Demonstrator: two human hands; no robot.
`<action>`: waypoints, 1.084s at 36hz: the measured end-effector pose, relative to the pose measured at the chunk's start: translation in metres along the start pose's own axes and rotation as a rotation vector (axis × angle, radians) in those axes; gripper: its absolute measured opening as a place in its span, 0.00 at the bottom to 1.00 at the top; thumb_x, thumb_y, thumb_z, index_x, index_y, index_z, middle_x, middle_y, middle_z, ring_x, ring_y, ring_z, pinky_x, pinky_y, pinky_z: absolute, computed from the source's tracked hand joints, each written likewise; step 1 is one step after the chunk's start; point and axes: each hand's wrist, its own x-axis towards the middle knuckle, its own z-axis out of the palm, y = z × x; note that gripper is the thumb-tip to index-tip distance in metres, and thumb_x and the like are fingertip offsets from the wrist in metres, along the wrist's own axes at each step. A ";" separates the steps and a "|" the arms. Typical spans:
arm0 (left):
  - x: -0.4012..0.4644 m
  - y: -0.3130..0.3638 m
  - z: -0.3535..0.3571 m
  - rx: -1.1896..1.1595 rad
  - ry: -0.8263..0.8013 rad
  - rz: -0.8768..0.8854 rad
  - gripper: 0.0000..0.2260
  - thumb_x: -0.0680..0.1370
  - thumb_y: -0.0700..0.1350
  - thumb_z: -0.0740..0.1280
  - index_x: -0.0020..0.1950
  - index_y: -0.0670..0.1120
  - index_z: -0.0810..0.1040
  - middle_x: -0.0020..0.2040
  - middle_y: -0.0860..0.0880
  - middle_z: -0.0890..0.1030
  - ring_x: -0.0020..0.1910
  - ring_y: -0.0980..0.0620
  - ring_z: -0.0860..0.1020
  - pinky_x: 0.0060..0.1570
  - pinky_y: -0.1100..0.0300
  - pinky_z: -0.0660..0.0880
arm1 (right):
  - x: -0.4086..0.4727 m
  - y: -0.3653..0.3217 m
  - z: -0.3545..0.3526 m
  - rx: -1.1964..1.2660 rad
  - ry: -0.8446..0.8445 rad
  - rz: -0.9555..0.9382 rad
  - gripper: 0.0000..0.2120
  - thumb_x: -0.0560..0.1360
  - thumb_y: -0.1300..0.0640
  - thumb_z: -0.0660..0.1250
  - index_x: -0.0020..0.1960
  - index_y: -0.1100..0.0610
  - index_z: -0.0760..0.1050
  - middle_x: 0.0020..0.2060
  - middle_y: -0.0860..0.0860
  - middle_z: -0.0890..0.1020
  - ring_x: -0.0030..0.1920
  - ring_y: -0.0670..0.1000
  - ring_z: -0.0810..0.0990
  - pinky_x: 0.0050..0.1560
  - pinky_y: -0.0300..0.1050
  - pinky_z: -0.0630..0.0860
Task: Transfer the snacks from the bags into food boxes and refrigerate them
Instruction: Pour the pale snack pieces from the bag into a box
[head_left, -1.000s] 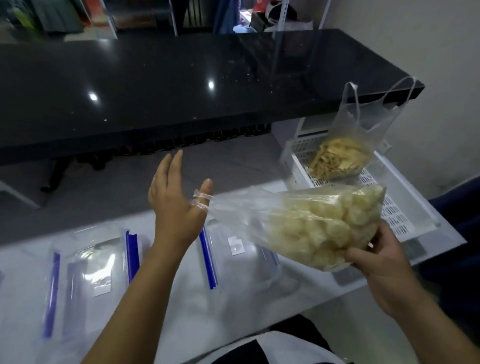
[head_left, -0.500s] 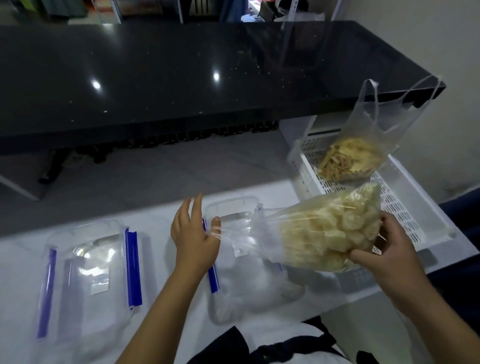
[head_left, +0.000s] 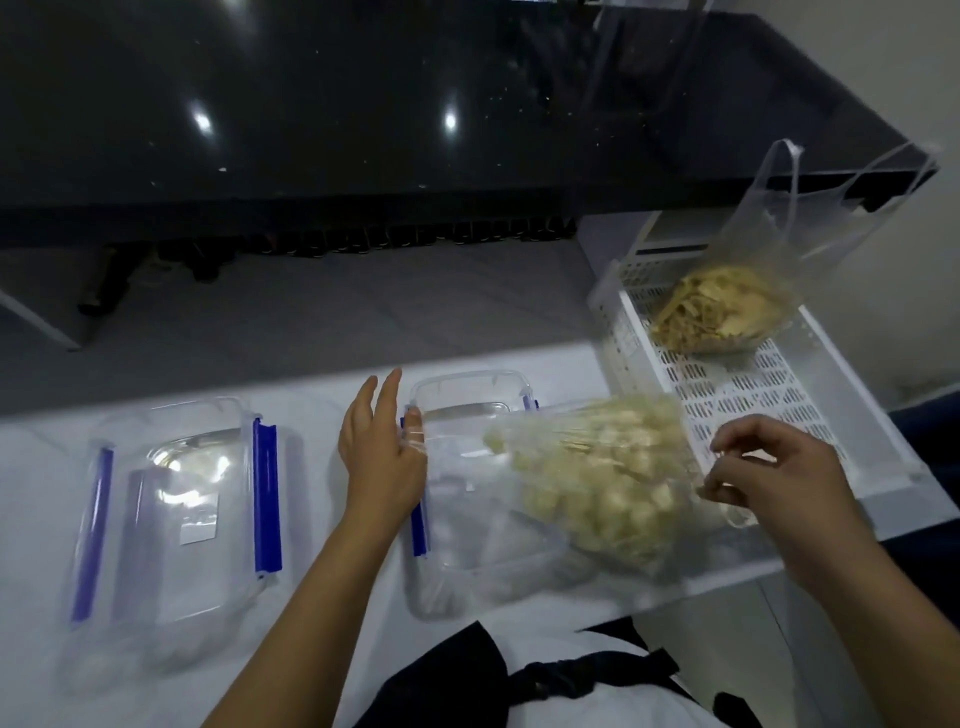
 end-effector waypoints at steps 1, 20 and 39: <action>0.000 0.001 -0.001 0.013 0.004 0.011 0.20 0.86 0.50 0.56 0.79 0.55 0.63 0.81 0.49 0.59 0.79 0.45 0.56 0.77 0.46 0.53 | -0.001 0.001 0.002 0.006 0.005 0.012 0.20 0.69 0.79 0.65 0.34 0.54 0.79 0.29 0.52 0.76 0.33 0.57 0.79 0.35 0.44 0.83; 0.004 0.005 -0.010 0.004 -0.001 0.031 0.21 0.85 0.51 0.56 0.79 0.55 0.63 0.81 0.48 0.59 0.79 0.45 0.57 0.76 0.44 0.56 | -0.012 0.052 0.067 0.117 -0.111 0.584 0.21 0.76 0.43 0.70 0.65 0.51 0.77 0.53 0.49 0.86 0.55 0.54 0.83 0.49 0.53 0.80; 0.016 -0.002 0.003 -0.023 0.181 0.141 0.26 0.83 0.49 0.63 0.80 0.56 0.57 0.81 0.48 0.57 0.78 0.44 0.59 0.75 0.44 0.59 | -0.001 0.049 0.065 0.150 -0.039 0.529 0.13 0.70 0.63 0.77 0.54 0.58 0.83 0.46 0.57 0.87 0.46 0.58 0.86 0.45 0.52 0.82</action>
